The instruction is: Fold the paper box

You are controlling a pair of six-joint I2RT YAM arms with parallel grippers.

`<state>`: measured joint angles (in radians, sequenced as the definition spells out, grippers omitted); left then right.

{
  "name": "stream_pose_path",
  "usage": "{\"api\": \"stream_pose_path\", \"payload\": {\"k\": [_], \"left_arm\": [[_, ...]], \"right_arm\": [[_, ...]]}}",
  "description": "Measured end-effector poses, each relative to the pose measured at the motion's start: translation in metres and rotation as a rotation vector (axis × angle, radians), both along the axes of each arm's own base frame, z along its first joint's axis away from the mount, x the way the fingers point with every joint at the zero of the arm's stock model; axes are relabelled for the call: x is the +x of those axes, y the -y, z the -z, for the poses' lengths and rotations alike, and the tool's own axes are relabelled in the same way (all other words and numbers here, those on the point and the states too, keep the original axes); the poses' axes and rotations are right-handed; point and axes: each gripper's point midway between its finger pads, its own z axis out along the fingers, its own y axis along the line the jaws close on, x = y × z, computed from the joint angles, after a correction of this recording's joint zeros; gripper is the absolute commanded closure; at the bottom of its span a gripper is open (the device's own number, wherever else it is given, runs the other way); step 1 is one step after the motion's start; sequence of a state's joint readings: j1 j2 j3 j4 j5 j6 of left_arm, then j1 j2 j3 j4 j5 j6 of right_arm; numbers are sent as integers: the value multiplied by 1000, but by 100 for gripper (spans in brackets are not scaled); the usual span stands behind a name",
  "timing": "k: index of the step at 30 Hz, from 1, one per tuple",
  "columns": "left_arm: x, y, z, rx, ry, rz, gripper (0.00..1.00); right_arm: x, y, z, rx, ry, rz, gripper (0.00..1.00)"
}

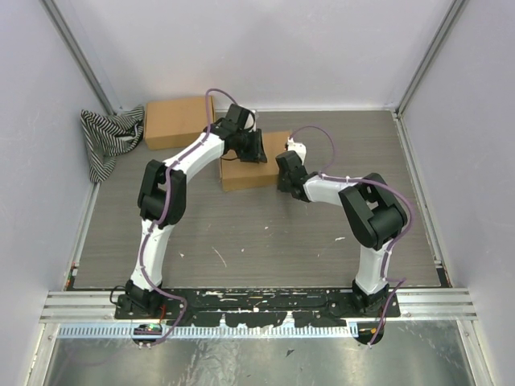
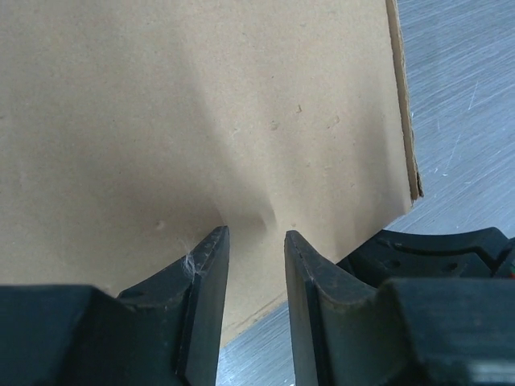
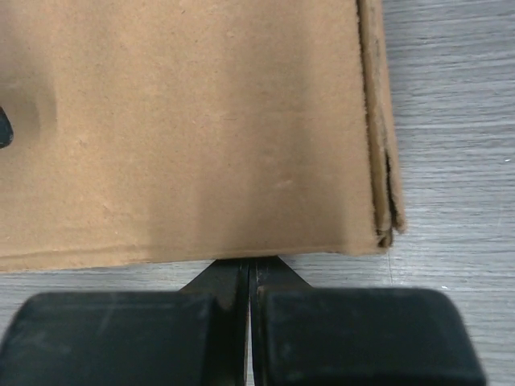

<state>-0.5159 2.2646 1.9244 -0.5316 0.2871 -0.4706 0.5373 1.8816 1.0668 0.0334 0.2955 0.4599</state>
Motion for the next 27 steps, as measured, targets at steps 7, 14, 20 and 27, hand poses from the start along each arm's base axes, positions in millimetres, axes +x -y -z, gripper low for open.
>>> {"api": "stream_pose_path", "payload": {"k": [7,14,20,27], "left_arm": [[-1,4,0,-21,6,34,59],[-8,8,0,-43,8,85,57],[-11,8,1,-44,15,113,57],[-13,6,2,-46,20,141,57]], "right_arm": [[-3,-18,0,48,22,-69,99],[-33,-86,-27,171,67,-341,99],[-38,-120,-39,225,110,-433,99],[-25,-120,-33,267,162,-372,99]]}}
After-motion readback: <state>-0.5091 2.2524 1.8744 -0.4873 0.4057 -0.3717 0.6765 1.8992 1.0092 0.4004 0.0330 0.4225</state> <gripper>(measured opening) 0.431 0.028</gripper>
